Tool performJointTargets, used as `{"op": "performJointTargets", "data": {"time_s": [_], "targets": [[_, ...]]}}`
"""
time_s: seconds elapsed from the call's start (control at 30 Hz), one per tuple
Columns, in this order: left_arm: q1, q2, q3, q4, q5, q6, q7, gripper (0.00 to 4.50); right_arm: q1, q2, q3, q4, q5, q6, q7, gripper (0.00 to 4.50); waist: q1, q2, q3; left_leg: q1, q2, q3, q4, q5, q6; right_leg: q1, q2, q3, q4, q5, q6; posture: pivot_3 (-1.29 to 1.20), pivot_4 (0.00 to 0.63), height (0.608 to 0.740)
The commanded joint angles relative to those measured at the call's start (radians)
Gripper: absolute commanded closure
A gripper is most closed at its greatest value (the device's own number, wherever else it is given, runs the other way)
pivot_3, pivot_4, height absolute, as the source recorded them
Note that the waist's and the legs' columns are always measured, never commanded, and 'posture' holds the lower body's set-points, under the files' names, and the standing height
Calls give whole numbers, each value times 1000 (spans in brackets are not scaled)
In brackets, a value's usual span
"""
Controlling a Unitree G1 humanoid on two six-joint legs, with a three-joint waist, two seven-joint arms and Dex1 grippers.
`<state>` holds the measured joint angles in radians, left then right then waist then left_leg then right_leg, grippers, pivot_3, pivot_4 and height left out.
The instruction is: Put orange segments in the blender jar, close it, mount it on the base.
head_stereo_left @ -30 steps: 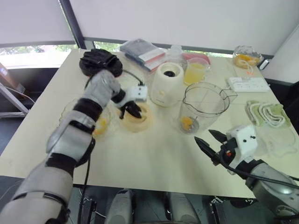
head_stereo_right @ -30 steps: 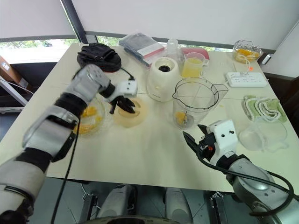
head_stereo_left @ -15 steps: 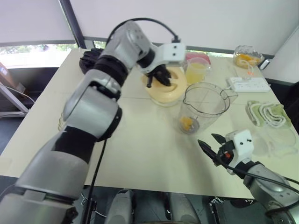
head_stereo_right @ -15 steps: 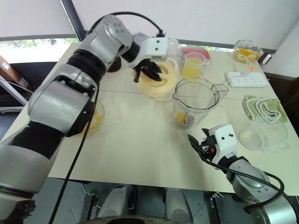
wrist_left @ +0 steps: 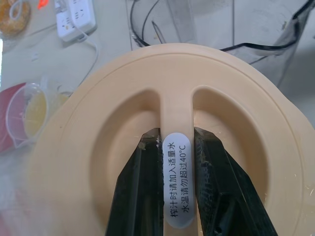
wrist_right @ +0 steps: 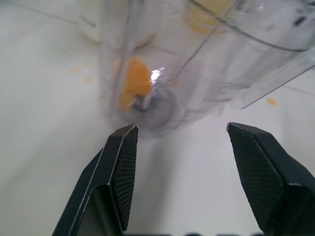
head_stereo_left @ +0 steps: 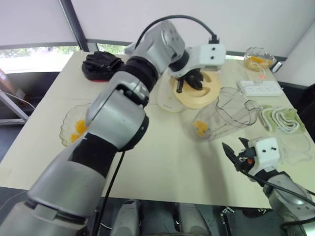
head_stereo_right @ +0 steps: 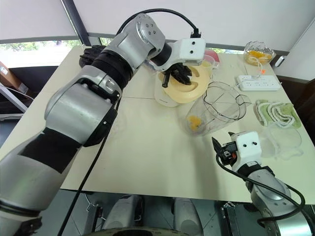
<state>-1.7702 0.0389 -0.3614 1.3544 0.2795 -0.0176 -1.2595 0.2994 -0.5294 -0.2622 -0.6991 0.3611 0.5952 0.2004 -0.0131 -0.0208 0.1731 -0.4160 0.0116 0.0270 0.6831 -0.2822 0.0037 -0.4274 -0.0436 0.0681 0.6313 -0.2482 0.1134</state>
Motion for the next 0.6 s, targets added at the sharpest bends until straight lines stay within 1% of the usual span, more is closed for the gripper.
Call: {"op": "performJointTargets", "data": {"time_s": [0.03,0.13,0.37,0.6], "targets": [[-6,37,18,-14,14,-25,-10,4230,-40,4,-21,16,-33,-29,0,1484,0,0,0,0,0,0,0,0,0,0,0,0,0,0,0,0,150,740],[4,57,18,-15,21,-27,-19,4230,-46,-5,-28,46,-55,-40,18,1484,1,0,0,0,0,0,0,0,0,0,0,0,0,1,1,0,150,740],[32,116,28,-25,19,-13,-65,4230,-77,-26,-56,205,-136,-104,36,1484,3,0,0,0,-1,1,0,0,0,0,-1,0,0,1,3,0,150,740],[46,150,49,-34,9,5,-103,4230,-196,-17,-101,397,-161,-211,42,1484,-1,0,0,0,-1,1,0,0,0,0,-1,0,1,2,3,0,150,740]]}}
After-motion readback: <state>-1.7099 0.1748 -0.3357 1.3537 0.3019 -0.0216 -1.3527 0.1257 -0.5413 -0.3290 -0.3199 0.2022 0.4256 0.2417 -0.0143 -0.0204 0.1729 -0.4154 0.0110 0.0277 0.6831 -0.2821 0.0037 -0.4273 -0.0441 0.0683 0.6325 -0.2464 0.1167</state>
